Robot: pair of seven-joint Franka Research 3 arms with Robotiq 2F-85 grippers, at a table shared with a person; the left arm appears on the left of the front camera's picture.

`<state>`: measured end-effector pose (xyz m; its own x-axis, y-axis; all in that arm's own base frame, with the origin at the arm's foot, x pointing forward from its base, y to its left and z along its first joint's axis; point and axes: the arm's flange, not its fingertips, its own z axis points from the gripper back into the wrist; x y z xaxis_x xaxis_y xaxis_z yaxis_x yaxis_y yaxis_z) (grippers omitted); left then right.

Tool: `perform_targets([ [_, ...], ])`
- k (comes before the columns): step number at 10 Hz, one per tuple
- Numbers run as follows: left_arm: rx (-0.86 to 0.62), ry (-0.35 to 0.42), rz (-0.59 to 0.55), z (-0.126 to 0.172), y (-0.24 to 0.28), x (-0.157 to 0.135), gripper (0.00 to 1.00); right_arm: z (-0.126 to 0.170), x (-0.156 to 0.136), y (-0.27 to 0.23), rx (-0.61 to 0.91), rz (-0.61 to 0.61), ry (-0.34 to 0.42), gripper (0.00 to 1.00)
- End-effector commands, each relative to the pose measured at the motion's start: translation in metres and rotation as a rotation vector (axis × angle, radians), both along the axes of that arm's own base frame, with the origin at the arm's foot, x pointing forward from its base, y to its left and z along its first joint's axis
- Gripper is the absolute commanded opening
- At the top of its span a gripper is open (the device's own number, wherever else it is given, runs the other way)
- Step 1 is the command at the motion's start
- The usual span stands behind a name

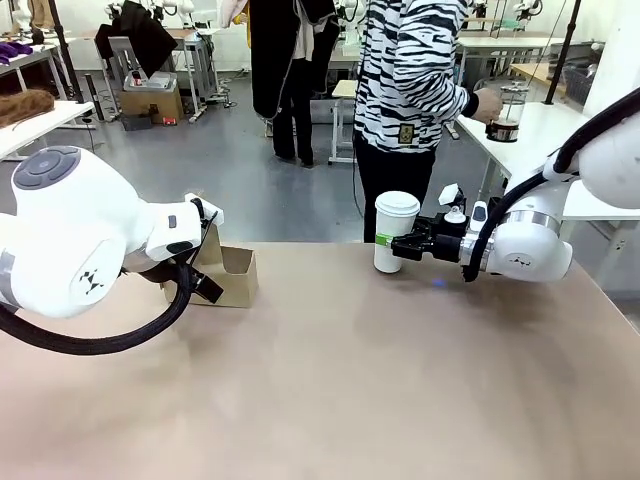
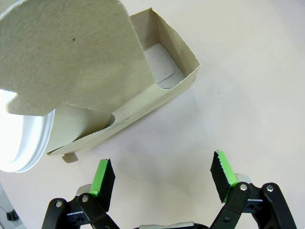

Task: Pour a drink into a cup and package it in a carrier.
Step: When a person places the Paper Cup Lid on the 600 ml Paper Cup , lift the 600 ml Paper Cup.

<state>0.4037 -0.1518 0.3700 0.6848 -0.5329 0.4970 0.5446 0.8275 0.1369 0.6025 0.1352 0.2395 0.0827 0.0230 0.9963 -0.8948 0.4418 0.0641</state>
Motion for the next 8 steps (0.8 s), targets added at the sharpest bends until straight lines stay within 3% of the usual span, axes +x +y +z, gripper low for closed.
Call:
perform_targets([
  [1,-0.002,0.000,-0.001,0.0004,0.0001,-0.0002,1.00,0.0033,0.0012,0.0025,0.001,0.001,-0.006,0.80],
  [8,-0.002,0.000,-0.001,0.0004,0.0001,-0.0002,1.00,0.0033,0.0012,0.0025,0.001,0.001,-0.006,0.80],
])
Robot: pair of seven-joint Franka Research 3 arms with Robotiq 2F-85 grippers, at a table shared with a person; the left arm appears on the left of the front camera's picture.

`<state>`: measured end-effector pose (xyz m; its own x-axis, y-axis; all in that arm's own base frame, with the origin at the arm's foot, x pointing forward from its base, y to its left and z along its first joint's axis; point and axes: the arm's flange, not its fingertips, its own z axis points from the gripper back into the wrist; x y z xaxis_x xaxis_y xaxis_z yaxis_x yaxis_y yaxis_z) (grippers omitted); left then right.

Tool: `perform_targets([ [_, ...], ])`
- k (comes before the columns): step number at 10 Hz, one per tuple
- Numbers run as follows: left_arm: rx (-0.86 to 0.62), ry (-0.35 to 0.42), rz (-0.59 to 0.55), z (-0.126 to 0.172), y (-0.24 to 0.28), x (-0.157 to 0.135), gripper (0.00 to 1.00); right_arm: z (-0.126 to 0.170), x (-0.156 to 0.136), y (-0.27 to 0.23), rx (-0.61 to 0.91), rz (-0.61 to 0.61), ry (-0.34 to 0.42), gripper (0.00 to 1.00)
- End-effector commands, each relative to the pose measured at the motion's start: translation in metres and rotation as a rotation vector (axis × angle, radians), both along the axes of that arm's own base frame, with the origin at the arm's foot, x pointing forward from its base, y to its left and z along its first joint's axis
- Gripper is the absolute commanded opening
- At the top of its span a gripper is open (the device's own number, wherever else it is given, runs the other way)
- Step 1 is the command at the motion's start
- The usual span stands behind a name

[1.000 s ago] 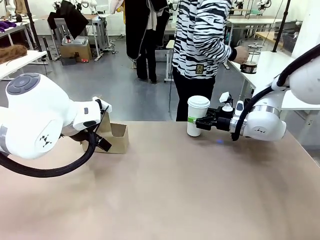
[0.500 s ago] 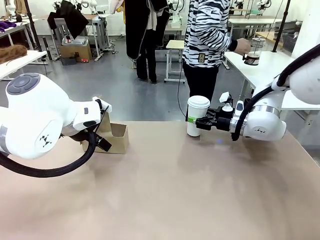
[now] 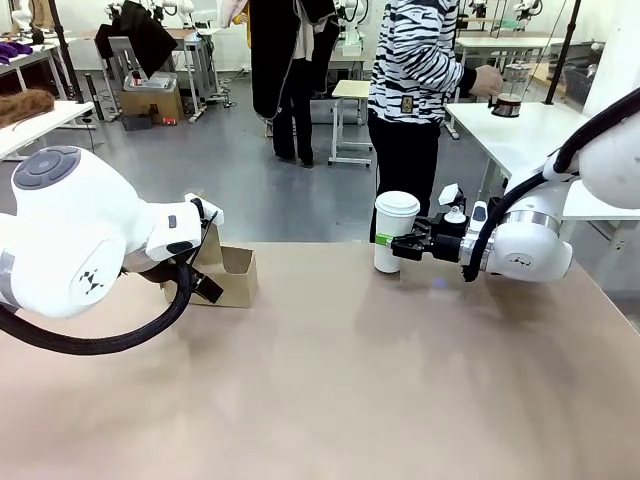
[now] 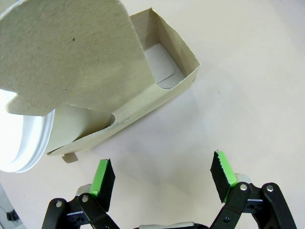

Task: Pour a drink into a cup and package it in a carrier.
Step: When a person places the Paper Cup Lid on the 600 ml Paper Cup , lift the 600 ml Paper Cup.

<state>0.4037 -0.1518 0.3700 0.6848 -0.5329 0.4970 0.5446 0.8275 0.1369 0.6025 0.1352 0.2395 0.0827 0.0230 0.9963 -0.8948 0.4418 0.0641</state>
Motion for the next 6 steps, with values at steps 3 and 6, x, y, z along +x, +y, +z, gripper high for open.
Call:
perform_targets([
  [3,-0.002,0.000,-0.001,0.0004,0.0001,-0.0002,1.00,0.0033,0.0012,0.0025,0.001,0.001,-0.006,0.80],
  [6,-0.002,0.000,-0.001,0.0004,0.0001,-0.0002,1.00,0.0033,0.0012,0.0025,0.001,0.001,-0.006,0.80],
])
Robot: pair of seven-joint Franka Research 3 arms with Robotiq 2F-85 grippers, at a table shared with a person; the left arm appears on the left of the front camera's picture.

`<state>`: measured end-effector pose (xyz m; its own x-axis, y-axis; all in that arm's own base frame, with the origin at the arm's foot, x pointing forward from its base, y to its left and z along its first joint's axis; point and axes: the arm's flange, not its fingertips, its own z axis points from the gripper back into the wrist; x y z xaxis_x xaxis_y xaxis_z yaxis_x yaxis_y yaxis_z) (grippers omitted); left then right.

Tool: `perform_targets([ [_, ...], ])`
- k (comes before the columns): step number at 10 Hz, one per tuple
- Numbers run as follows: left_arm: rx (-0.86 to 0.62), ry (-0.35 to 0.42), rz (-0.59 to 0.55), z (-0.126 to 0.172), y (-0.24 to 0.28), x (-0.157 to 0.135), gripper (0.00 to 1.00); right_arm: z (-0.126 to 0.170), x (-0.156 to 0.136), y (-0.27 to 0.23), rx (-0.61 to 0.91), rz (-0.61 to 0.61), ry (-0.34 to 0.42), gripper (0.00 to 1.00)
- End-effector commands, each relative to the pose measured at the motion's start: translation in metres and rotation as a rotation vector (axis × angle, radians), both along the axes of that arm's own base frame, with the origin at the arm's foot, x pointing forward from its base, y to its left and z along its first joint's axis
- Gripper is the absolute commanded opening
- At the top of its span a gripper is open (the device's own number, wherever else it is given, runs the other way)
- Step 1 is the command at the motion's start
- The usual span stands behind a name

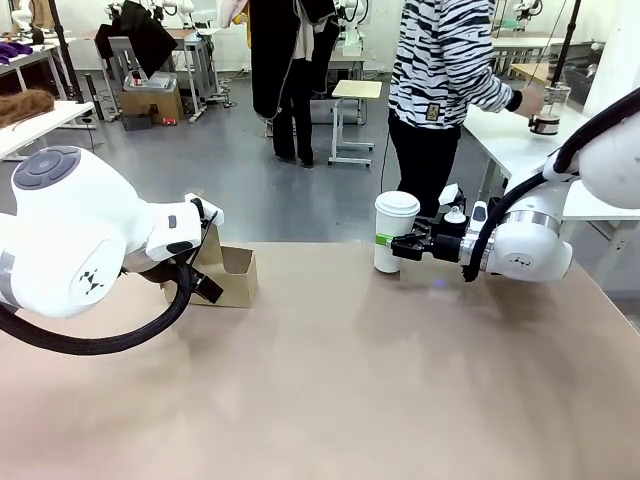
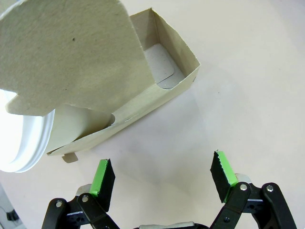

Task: Pour a drink into a cup and package it in a carrier.
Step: When a person places the Paper Cup Lid on the 600 ml Paper Cup , lift the 600 ml Paper Cup.

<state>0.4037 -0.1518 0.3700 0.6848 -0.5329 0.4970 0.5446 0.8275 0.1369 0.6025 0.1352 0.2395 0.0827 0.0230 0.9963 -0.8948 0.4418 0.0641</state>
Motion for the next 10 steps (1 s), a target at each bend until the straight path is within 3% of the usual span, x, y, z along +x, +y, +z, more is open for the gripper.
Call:
perform_targets([
  [1,-0.002,0.000,-0.001,0.0004,0.0001,-0.0002,1.00,0.0033,0.0012,0.0025,0.001,0.001,-0.006,0.80],
  [10,-0.002,0.000,-0.001,0.0004,0.0001,-0.0002,1.00,0.0033,0.0012,0.0025,0.001,0.001,-0.006,0.80],
])
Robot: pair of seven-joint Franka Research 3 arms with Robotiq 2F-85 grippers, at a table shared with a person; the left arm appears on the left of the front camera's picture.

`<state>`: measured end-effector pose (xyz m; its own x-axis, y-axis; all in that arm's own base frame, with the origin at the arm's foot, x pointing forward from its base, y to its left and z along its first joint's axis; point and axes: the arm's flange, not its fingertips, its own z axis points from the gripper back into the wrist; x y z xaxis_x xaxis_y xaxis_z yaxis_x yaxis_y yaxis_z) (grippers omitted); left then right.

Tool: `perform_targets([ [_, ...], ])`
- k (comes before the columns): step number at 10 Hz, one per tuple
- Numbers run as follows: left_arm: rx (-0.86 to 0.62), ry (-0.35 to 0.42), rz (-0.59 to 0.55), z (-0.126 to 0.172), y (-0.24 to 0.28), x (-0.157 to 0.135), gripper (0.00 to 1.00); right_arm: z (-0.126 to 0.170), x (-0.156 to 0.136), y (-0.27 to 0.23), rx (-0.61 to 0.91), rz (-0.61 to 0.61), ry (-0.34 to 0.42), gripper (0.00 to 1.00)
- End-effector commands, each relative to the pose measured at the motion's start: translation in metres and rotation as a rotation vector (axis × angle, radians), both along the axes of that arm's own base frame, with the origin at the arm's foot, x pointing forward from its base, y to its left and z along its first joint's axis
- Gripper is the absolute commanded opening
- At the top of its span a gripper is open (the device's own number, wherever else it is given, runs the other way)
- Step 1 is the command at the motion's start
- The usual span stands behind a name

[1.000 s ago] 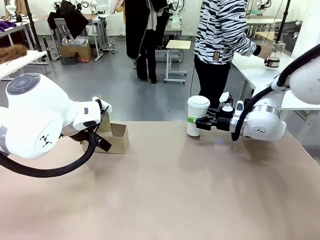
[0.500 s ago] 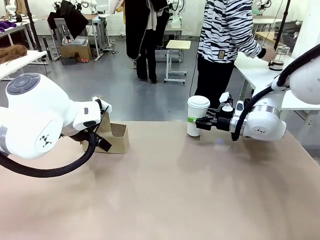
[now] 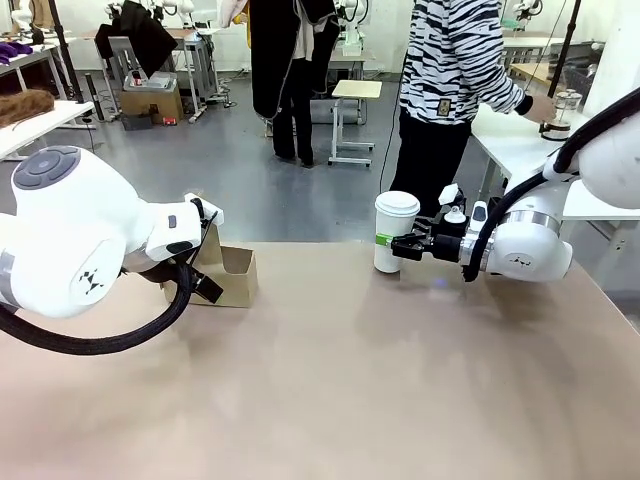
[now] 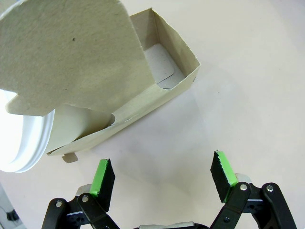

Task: Pour a drink into a cup and package it in a carrier.
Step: When a person places the Paper Cup Lid on the 600 ml Paper Cup , lift the 600 ml Paper Cup.

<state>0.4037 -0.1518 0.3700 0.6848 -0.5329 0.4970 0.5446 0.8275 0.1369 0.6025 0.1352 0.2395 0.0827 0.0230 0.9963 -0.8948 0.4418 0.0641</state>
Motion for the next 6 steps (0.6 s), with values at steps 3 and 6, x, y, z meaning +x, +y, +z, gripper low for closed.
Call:
perform_targets([
  [3,-0.002,0.000,-0.001,0.000,0.000,0.000,1.00,0.056,-0.024,-0.008,-0.021,0.025,0.009,0.80],
  [6,-0.002,0.000,-0.001,0.000,0.000,0.000,1.00,0.182,-0.059,-0.015,-0.024,0.034,-0.044,0.80],
])
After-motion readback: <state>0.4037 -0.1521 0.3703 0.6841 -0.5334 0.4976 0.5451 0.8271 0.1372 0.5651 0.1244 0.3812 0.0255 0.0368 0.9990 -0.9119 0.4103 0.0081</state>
